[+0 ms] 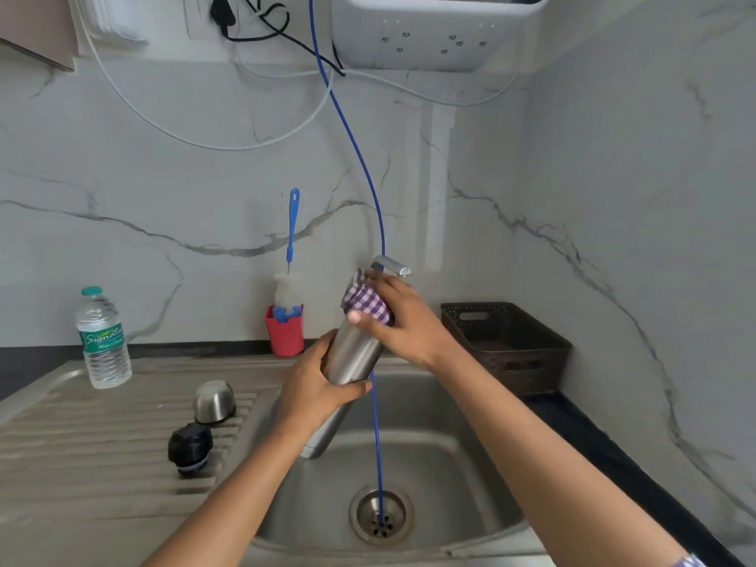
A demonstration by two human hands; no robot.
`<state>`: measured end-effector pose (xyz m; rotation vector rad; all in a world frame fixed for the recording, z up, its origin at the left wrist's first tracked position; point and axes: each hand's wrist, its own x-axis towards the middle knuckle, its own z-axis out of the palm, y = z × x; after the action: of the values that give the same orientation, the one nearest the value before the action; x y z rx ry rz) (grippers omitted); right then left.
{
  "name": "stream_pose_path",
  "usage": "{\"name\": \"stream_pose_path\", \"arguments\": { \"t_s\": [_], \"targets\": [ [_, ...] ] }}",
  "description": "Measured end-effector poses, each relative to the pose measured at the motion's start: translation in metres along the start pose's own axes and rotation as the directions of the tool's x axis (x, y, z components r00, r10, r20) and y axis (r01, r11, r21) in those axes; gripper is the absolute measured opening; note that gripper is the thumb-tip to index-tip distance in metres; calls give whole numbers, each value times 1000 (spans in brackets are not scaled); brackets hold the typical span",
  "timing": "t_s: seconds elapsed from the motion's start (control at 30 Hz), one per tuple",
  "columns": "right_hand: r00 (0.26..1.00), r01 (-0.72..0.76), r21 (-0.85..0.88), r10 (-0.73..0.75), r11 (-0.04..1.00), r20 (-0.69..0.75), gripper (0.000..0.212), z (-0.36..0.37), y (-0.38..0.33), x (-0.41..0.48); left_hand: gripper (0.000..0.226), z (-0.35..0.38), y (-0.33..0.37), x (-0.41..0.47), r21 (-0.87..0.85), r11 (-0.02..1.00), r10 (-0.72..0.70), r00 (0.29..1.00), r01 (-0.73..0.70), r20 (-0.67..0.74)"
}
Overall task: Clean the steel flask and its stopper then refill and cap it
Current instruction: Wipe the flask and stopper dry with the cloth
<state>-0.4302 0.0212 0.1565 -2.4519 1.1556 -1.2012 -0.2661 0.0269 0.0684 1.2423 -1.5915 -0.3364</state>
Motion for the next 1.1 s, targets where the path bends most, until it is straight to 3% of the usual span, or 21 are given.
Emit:
{"name": "stream_pose_path", "arguments": {
  "t_s": [0.1,0.13,0.2,0.33,0.43,0.53,0.63,0.73,0.8,0.83,0.9,0.97,1.03,1.1],
  "targets": [
    [971,-201,267,156,943,180,50,-10,4,-1,88,1,-15,-12,65,998,3,999,-1,-39],
    [971,-191,225,150,955,186,46,-10,6,-2,90,2,-18,-15,73,997,1,999,3,-45],
    [972,-169,166,136,971,191,62,-6,11,-3,91,5,-20,-17,74,997,-1,998,6,-59],
    [923,-353,318,273,880,270,85,4,20,-1,89,10,-24,-21,152,987,64,993,-48,-101],
    [901,-433,398,372,809,224,79,13,25,0,89,12,-28,-23,296,951,143,975,-87,-173],
    [870,-482,436,473,760,138,64,20,24,2,91,11,-25,-22,508,854,245,950,-116,-195],
    [871,-461,316,491,829,-20,51,24,22,-3,91,8,-24,-20,603,788,272,949,-125,-158],
    [949,-260,377,308,889,-69,37,26,26,-13,89,1,-20,-21,433,901,103,987,-40,-123],
    [952,-183,576,290,797,-99,30,31,34,-18,86,-2,-17,-21,215,974,-61,995,77,-81],
    [928,-175,701,353,692,-117,30,35,39,-19,82,-3,-15,-22,65,985,-156,986,159,-56],
    [854,-181,905,518,384,-50,36,47,49,-21,68,-5,-9,-22,-279,909,-316,948,310,25],
    [800,-196,972,594,132,81,53,58,56,-25,62,-7,-7,-23,-526,757,-374,918,387,137],
    [771,-233,972,609,-2,186,59,66,58,-31,69,-11,-8,-24,-645,623,-392,891,441,231],
    [748,-316,948,606,-33,270,54,72,51,-35,62,-12,-9,-25,-694,524,-424,858,493,289]
  ]
}}
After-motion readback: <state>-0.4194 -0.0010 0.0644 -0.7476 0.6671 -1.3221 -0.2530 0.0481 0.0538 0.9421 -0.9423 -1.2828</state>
